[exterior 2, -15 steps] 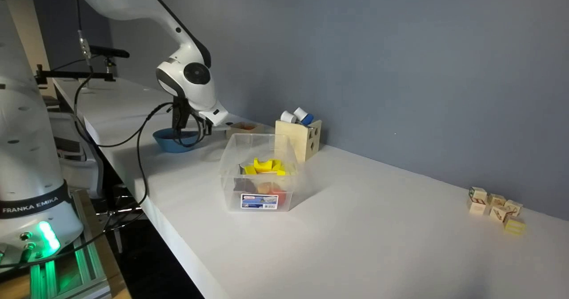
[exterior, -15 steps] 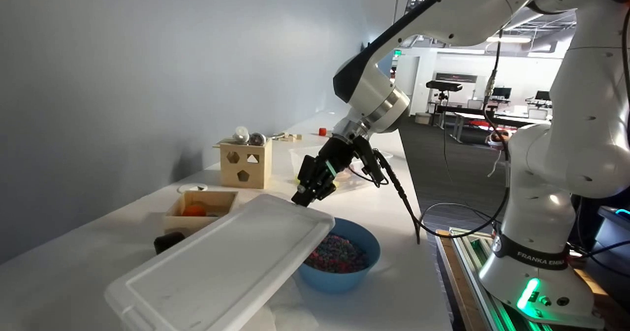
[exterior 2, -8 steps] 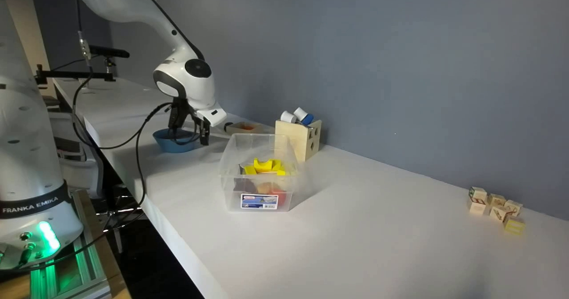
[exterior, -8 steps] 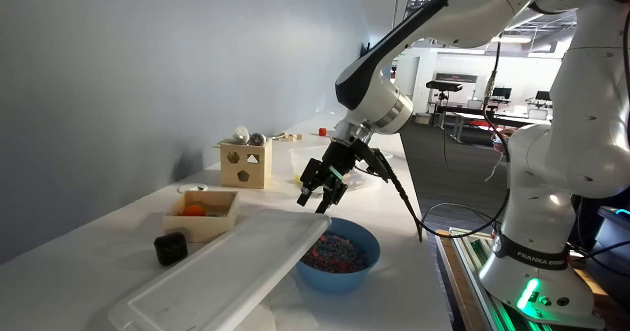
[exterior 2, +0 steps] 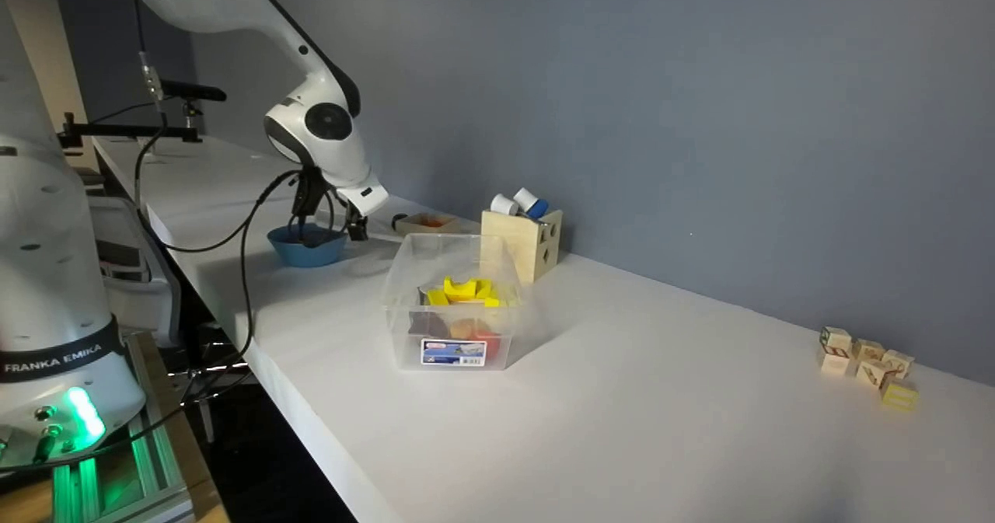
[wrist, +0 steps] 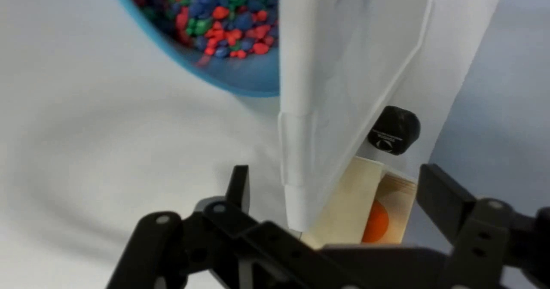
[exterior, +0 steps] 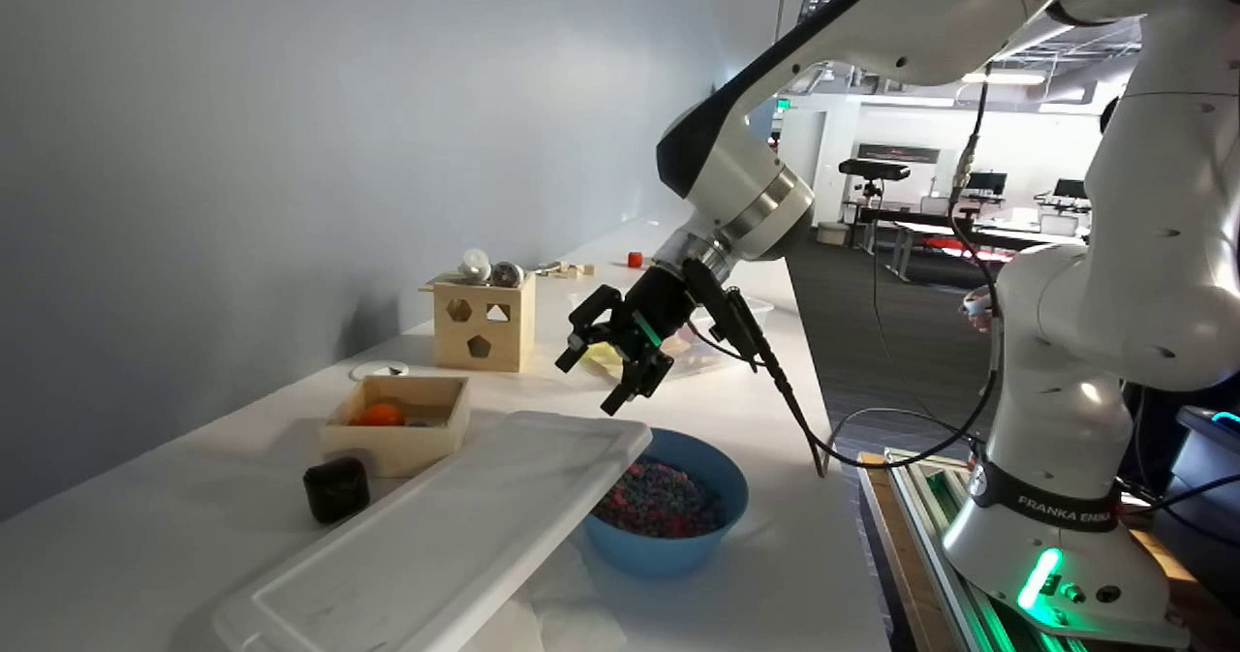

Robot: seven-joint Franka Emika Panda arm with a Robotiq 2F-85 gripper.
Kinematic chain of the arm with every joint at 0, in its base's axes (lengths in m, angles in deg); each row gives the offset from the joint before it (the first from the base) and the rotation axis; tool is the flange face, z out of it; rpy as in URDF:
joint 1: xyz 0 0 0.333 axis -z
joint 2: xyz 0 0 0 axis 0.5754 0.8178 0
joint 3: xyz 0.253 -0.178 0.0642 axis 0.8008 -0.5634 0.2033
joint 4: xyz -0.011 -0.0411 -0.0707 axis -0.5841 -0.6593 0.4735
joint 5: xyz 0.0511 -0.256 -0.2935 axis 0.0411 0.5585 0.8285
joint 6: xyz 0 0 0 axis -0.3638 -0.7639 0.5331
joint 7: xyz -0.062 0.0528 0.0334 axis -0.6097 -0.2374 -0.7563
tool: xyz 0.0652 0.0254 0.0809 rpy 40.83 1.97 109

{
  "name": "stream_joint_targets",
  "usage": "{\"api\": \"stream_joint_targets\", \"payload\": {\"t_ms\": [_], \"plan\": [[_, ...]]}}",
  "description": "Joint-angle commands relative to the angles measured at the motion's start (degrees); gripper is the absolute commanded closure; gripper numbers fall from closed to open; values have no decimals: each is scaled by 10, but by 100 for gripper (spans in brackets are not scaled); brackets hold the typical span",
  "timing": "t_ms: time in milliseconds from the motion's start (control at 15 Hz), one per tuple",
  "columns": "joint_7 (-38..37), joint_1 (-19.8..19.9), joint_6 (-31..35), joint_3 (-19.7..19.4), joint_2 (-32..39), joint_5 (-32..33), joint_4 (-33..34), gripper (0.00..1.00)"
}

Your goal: Put the white lid on the clear container.

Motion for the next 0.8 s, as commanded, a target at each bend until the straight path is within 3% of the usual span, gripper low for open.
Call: {"api": "stream_joint_targets", "payload": {"t_ms": [0, 333, 600, 667, 733], "plan": [[74, -5, -49, -5, 26, -118, 14, 0], [49, 7, -122, 1, 59, -105, 12, 0], [74, 3, -100, 4, 82, -121, 22, 0], [88, 2, -97, 5, 92, -132, 28, 8], [105, 0, -93, 6, 103, -142, 37, 28]]}}
